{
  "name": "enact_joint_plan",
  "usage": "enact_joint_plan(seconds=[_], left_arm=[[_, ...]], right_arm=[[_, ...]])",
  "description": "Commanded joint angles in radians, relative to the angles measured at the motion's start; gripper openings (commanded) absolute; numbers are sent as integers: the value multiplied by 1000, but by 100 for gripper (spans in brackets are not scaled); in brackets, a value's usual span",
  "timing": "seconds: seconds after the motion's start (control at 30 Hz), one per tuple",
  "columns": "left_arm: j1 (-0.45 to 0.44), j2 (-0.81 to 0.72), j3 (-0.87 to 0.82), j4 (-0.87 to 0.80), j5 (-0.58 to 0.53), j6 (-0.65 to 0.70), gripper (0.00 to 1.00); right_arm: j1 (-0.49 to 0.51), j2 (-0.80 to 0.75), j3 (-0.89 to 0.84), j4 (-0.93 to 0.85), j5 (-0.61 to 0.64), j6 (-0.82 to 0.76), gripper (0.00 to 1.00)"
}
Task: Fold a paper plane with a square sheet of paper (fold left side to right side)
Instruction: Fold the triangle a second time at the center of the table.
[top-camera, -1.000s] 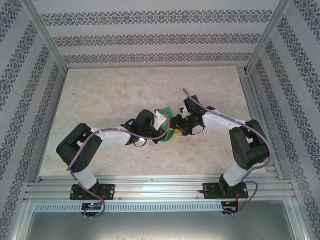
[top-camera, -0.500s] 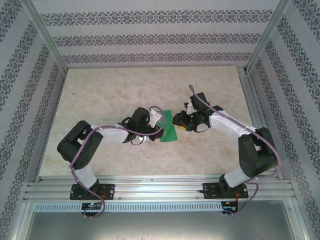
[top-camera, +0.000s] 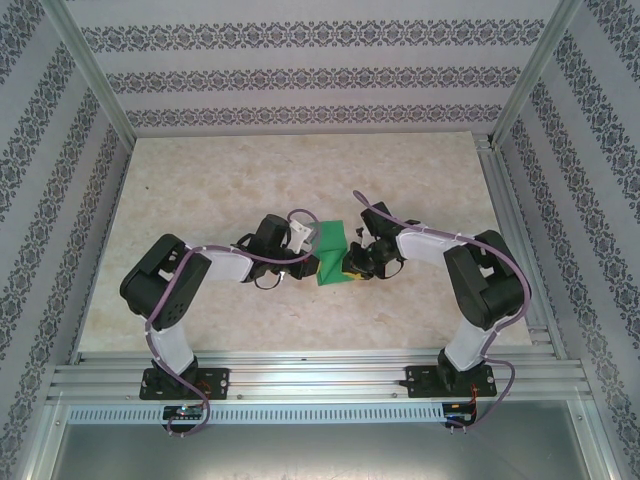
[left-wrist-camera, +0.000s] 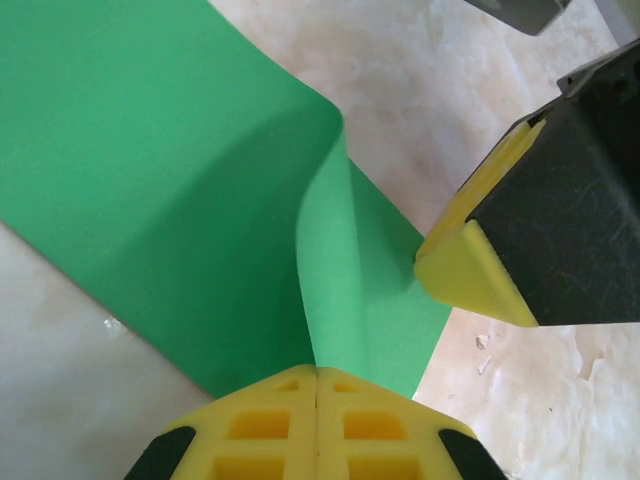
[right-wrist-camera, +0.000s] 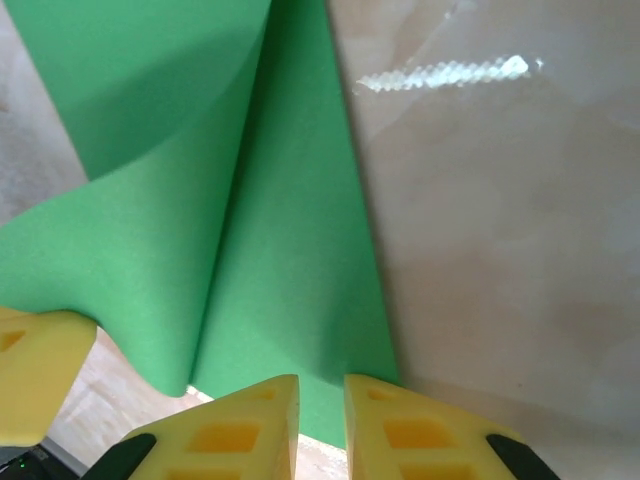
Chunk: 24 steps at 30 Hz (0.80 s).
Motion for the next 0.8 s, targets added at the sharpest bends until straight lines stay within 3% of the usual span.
enact_joint_plan(seconds=[0.0,0.77], left_arm=[[17,19,3,54,38,-30,0],[31,25,20,24,-7,-26,0]], right_arm=[[9,24,-9,18,31,-2,19],[33,92,23,-82,91,-43,18]])
